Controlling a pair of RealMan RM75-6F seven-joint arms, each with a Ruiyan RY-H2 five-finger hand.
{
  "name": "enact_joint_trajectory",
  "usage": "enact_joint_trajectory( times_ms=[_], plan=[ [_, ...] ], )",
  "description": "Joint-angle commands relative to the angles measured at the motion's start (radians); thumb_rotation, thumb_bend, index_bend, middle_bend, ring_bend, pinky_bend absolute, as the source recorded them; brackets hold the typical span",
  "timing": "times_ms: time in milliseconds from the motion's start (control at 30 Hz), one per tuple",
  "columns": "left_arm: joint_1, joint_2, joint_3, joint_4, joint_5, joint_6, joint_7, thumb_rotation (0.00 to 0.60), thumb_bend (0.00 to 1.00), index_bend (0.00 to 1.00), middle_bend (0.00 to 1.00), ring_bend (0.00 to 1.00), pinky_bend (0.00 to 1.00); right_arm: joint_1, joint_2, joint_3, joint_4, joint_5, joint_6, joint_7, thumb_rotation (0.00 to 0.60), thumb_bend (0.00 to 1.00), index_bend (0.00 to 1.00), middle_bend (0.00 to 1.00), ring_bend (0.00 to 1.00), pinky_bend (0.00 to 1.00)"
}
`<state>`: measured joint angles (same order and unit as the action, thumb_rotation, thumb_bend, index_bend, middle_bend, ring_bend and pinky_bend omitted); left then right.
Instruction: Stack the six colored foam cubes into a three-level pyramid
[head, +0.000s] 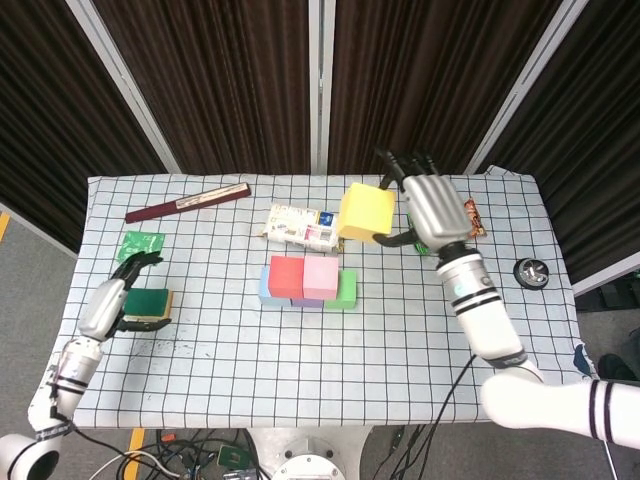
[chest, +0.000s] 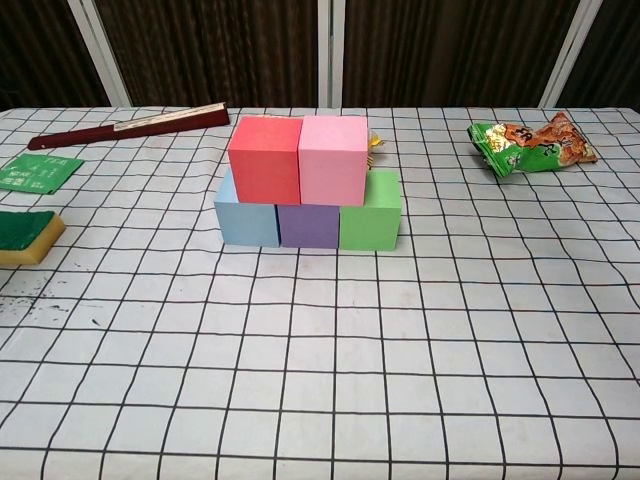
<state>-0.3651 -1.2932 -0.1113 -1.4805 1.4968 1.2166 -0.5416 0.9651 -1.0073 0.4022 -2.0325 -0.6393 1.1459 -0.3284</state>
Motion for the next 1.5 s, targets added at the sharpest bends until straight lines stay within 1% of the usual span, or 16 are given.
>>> enact_joint_trajectory(
  times_ms=[33,133,300,433,600,700,900,1033,1167,1300,1500],
  plan=[
    [-0.076,0.016,-0.049,-0.093,-0.051,-0.094,0.055,0.600,0.00,0.09,0.14,0.02,0.10,-0.135,0.113,-0.010,-0.053,-0.130,0.032,0.133,0.600,0.15,0.00,0.63,0.12,0.00],
    [-0.136,-0.005,-0.087,-0.123,-0.097,-0.152,0.137,0.600,0.00,0.08,0.14,0.02,0.10,-0.214,0.170,-0.020,-0.061,-0.214,0.040,0.223,0.600,0.15,0.00,0.63,0.12,0.00],
    [-0.232,-0.034,-0.145,-0.167,-0.198,-0.262,0.219,0.600,0.00,0.07,0.14,0.02,0.09,-0.318,0.240,-0.025,-0.046,-0.336,0.055,0.369,0.600,0.15,0.00,0.63,0.12,0.00],
    [-0.299,-0.076,-0.169,-0.167,-0.252,-0.323,0.275,0.600,0.00,0.07,0.14,0.02,0.09,-0.373,0.274,-0.030,-0.028,-0.401,0.057,0.461,0.600,0.15,0.00,0.63,0.12,0.00],
    [-0.367,-0.137,-0.176,-0.157,-0.281,-0.375,0.315,0.600,0.00,0.06,0.14,0.02,0.09,-0.419,0.295,-0.040,-0.016,-0.469,0.048,0.542,0.600,0.15,0.00,0.63,0.12,0.00],
    [-0.395,-0.167,-0.174,-0.145,-0.291,-0.387,0.345,0.600,0.00,0.05,0.13,0.02,0.09,-0.432,0.295,-0.045,-0.013,-0.500,0.045,0.564,0.600,0.15,0.00,0.63,0.12,0.00],
    [-0.426,-0.246,-0.170,-0.084,-0.324,-0.338,0.460,0.600,0.00,0.05,0.13,0.00,0.08,-0.442,0.281,-0.043,-0.010,-0.534,0.049,0.586,0.600,0.15,0.00,0.63,0.12,0.00],
    [-0.438,-0.271,-0.176,-0.044,-0.361,-0.337,0.483,0.600,0.00,0.05,0.12,0.00,0.08,-0.446,0.276,-0.041,-0.014,-0.555,0.051,0.591,0.600,0.15,0.00,0.63,0.12,0.00],
    [-0.446,-0.280,-0.180,-0.007,-0.401,-0.352,0.487,0.600,0.00,0.05,0.12,0.00,0.08,-0.448,0.272,-0.039,-0.017,-0.570,0.050,0.594,0.600,0.15,0.00,0.63,0.12,0.00],
    [-0.451,-0.286,-0.183,0.025,-0.428,-0.379,0.462,0.600,0.00,0.05,0.13,0.00,0.09,-0.450,0.266,-0.038,-0.017,-0.577,0.049,0.596,0.600,0.15,0.00,0.63,0.12,0.00],
    [-0.453,-0.296,-0.190,0.045,-0.434,-0.388,0.426,0.600,0.00,0.05,0.20,0.00,0.09,-0.452,0.262,-0.035,-0.012,-0.573,0.042,0.598,0.600,0.15,0.00,0.63,0.12,0.00]
  ],
)
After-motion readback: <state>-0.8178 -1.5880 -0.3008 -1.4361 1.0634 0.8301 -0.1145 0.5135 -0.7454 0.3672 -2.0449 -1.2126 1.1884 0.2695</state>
